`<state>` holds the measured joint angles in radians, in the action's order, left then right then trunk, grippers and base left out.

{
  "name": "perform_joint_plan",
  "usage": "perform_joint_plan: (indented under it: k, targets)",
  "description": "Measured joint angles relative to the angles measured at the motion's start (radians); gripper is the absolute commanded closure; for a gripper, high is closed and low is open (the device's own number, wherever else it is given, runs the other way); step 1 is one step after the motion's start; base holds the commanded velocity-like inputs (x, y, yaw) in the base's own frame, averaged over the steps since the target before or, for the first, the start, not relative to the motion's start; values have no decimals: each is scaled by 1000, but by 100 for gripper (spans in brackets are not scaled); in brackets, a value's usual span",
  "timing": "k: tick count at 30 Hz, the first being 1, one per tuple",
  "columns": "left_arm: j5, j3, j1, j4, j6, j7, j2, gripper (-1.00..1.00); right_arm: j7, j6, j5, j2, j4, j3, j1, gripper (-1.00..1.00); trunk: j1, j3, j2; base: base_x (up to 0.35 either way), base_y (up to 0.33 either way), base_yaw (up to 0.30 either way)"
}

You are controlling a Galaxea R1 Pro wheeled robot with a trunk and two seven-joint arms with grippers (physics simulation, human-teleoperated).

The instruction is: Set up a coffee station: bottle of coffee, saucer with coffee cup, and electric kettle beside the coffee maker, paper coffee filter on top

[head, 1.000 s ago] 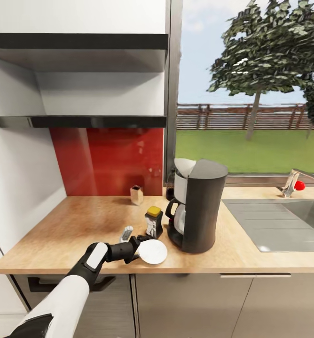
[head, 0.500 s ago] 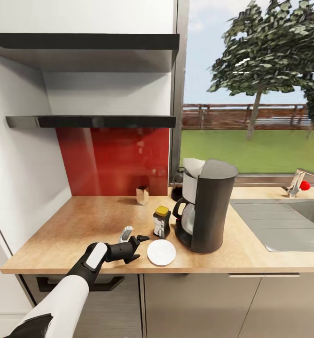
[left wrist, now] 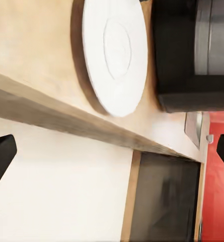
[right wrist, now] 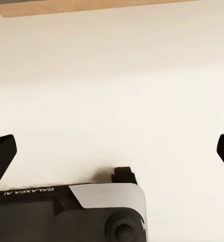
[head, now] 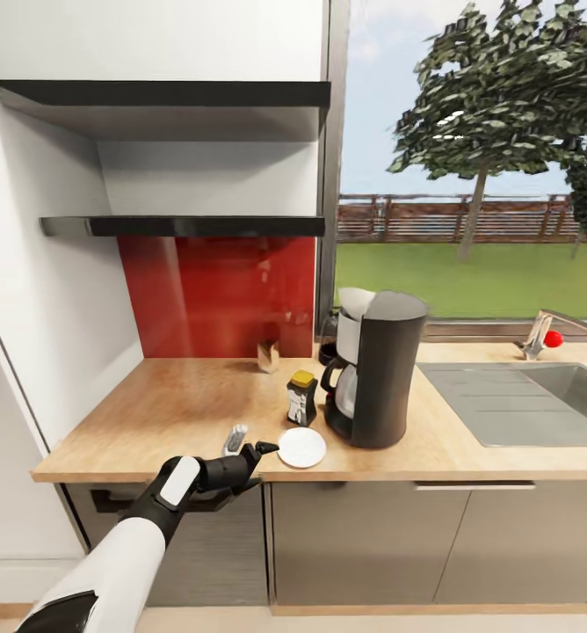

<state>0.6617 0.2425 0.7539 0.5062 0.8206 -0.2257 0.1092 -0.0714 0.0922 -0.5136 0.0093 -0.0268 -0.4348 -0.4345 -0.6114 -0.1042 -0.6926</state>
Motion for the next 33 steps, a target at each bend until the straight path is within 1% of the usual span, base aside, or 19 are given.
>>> perform_joint_plan:
  k: [5,8,14,16,17,18,20,21,22,23,24,25,26,27,28,29,31,32,33]
  targets:
    - [0,-1,-1,-5,-1,-3,0,-100,0,0,0,0,0,0,0,-100,0,0,0,-338,0,0]
    - [-4,-4,-22,-5,-2,-3,2,-100,0,0,0,0,0,0,0,-100,0,0,0,-335,0,0]
    - [-14,-13,-128,3,-8,-3,0,-100,0,0,0,0,0,0,0,-100,0,0,0,-88,0,0]
    - [-28,-24,-178,4,-39,-2,1,-100,-1,0,0,-1,0,0,0,-100,1,0,0,-12,0,0]
    - [-41,-37,-205,3,-76,-2,1,-100,-1,0,0,-1,0,0,0,-100,1,0,0,-5,0,0]
    - [-66,-61,-243,-1,-148,-3,0,-100,-1,0,0,-1,0,0,0,-100,1,0,0,-3,0,0]
    - [-100,-92,-294,-4,-251,-2,0,-100,-2,0,0,-2,0,0,0,-100,1,0,0,-1,0,0]
    - [-130,-110,-329,-6,-312,-2,-1,-100,-2,-1,-1,-3,0,1,0,-100,1,0,0,0,0,0]
    - [-151,-118,-354,-7,-344,-1,-3,-100,-2,-1,-1,-6,0,1,0,-100,1,0,0,0,0,0]
    - [-194,-124,-384,-8,-384,4,-10,-100,-1,-1,-2,-10,0,1,0,-100,1,0,0,0,0,0]
    - [-228,-127,-404,-9,-417,7,-21,-100,-1,-2,-2,-13,0,0,0,-100,1,0,0,0,0,0]
    - [-303,-126,-435,-18,-512,13,-53,-100,-1,-7,-1,-17,0,0,0,-100,1,0,0,0,0,0]
    - [-331,-126,-451,-33,-566,15,-72,-100,0,-17,-1,-19,0,0,0,-100,1,0,0,0,0,0]
    - [-350,-125,-460,-56,-616,17,-85,-100,1,-33,0,-20,0,0,0,-100,1,0,0,0,0,0]
    - [-375,-121,-470,-119,-703,18,-104,-100,3,-65,2,-21,0,-1,0,-100,1,0,0,0,0,0]
    - [-384,-120,-476,-183,-777,22,-124,-100,17,-86,4,-21,-1,-1,1,-100,1,0,0,0,0,0]
    - [-385,-122,-478,-239,-851,41,-146,-100,56,-96,5,-22,-2,-1,1,-100,1,0,0,0,0,0]
    - [-384,-126,-478,-272,-902,73,-157,-100,91,-99,6,-22,-2,-1,1,-100,1,0,0,0,0,0]
    - [-386,-129,-479,-302,-942,129,-163,-100,122,-101,7,-23,-3,-1,1,-100,1,0,0,0,0,0]
